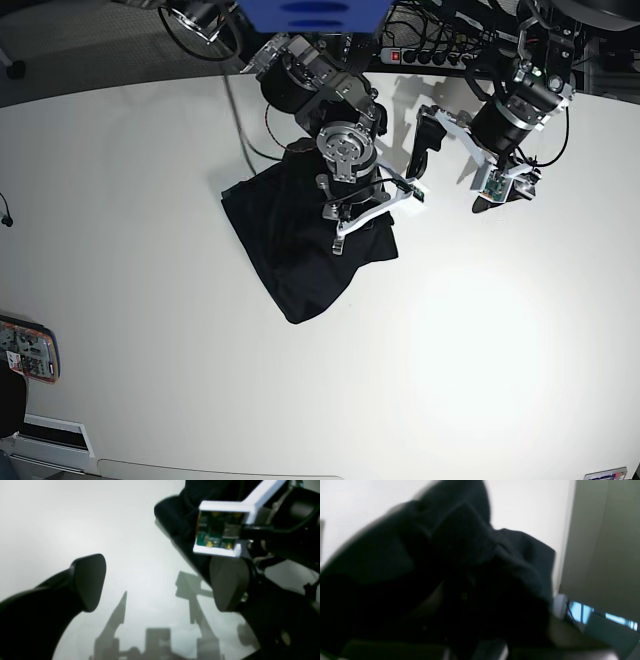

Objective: Fold the T-shirt properly
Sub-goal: 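Lift and fold the shirt end over toward the middle with the right gripper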

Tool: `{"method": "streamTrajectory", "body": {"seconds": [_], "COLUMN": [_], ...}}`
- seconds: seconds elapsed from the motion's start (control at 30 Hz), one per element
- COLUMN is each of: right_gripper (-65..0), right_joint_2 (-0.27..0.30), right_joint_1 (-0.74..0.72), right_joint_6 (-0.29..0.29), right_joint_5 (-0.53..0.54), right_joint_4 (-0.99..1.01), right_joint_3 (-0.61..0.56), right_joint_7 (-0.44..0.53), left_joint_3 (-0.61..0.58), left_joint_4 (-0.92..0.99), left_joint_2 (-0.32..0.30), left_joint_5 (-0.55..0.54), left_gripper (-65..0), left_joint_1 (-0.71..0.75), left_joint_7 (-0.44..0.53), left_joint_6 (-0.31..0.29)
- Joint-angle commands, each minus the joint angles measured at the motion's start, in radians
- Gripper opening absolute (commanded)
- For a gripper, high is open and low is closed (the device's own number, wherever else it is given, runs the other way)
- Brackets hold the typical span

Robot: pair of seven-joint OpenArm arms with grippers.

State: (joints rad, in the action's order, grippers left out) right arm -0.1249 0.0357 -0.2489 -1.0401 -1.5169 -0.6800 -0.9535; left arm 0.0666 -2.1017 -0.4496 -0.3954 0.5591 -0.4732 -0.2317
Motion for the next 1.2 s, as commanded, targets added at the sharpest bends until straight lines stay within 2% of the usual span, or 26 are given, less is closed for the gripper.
{"method": "streamTrajectory", "body": {"seconds": [0.0,0.1,0.2,0.37,0.5,0.7,0.77,0.93,1.17], "right_gripper": [-65.0,-64.4,-56.1,-49.6,-49.2,-49.2,-49.1,-49.0,-49.2], "right_joint_2": [-0.012,-0.011,-0.011,-0.009,-0.009,-0.009,-0.009,-0.008,-0.008], "right_joint_1": [-0.009,-0.009,-0.009,-0.004,-0.004,-0.004,-0.007,-0.004,-0.003], "right_joint_6": [-0.002,-0.002,-0.002,-0.002,-0.002,-0.002,-0.005,-0.007,-0.007], "right_joint_5": [-0.01,-0.01,-0.01,-0.01,-0.01,-0.009,-0.009,-0.009,-0.015], "right_joint_4": [-0.009,-0.014,-0.014,-0.014,-0.017,-0.017,-0.014,-0.02,-0.075], "right_joint_3": [-0.005,-0.005,-0.005,0.001,0.003,0.001,-0.001,-0.004,-0.005], "right_joint_7": [0.021,0.069,0.09,0.103,0.101,0.103,0.103,0.103,0.104], "left_joint_3": [0.009,0.023,0.034,0.078,0.103,0.14,0.152,0.158,0.158], "left_joint_4": [-0.024,-0.024,-0.024,-0.024,-0.024,-0.02,-0.018,-0.012,-0.01], "left_joint_2": [-0.008,-0.015,-0.015,-0.013,-0.01,-0.01,-0.01,0.031,0.039], "left_joint_5": [-0.023,-0.021,-0.02,0.102,0.244,0.493,0.568,0.668,0.749], "left_gripper": [0.0,0.0,0.0,0.0,0.0,0.0,0.0,0.0,0.0], "left_joint_1": [-0.009,-0.009,-0.007,0.039,0.08,0.249,0.286,0.304,0.318], "left_joint_7": [0.06,0.06,0.06,0.06,0.078,0.37,0.437,0.449,0.449], "left_joint_6": [0.005,0.004,0.002,0.001,0.001,0.005,0.007,0.008,0.008]}}
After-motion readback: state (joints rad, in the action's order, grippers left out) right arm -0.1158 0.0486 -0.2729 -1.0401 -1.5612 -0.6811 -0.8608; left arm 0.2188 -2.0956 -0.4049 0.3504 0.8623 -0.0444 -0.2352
